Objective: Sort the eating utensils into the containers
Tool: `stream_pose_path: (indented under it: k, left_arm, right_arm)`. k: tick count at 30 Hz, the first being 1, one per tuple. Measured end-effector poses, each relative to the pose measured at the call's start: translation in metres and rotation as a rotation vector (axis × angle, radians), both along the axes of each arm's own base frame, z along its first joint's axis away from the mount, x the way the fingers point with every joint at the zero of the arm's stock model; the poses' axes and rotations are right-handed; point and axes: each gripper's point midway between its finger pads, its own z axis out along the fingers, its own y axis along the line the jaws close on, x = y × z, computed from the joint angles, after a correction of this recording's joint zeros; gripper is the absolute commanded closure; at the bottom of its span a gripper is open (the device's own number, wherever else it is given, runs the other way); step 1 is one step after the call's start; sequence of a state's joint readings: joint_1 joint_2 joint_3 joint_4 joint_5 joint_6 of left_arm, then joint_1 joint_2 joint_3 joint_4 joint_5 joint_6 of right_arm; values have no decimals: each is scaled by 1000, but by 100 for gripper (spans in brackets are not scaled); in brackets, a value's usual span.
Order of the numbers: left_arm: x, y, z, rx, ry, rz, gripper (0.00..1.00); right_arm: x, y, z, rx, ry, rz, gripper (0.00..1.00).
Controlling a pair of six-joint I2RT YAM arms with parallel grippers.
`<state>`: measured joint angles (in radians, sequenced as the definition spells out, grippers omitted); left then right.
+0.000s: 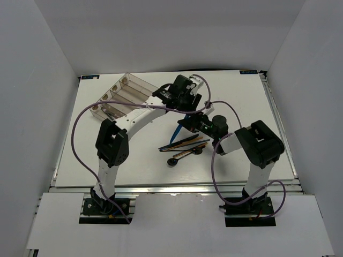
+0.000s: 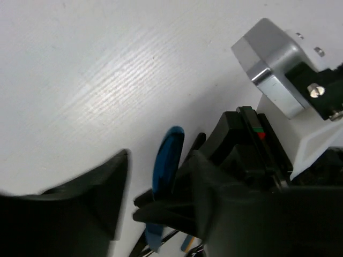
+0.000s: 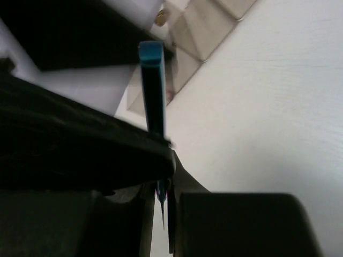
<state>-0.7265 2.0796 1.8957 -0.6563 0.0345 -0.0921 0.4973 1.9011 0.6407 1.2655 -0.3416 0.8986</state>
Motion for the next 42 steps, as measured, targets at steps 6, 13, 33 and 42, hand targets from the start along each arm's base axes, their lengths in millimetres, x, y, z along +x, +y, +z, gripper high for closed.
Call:
stream_pose_path:
  k: [6, 13, 33, 42]
  left_arm:
    - [-12, 21, 102, -180, -138, 44, 2]
    - [-80, 26, 197, -499, -181, -107, 2]
    - [-141, 7, 166, -722, 45, -311, 24]
    - [-152, 0, 182, -846, 65, -378, 100]
  right_arm:
    - [-40, 2, 70, 60, -116, 187, 100]
    - [-115, -2, 128, 126, -242, 547, 100]
    - [-170, -20, 177, 84, -389, 780, 100]
    - [-160, -15, 176, 65, -365, 770, 100]
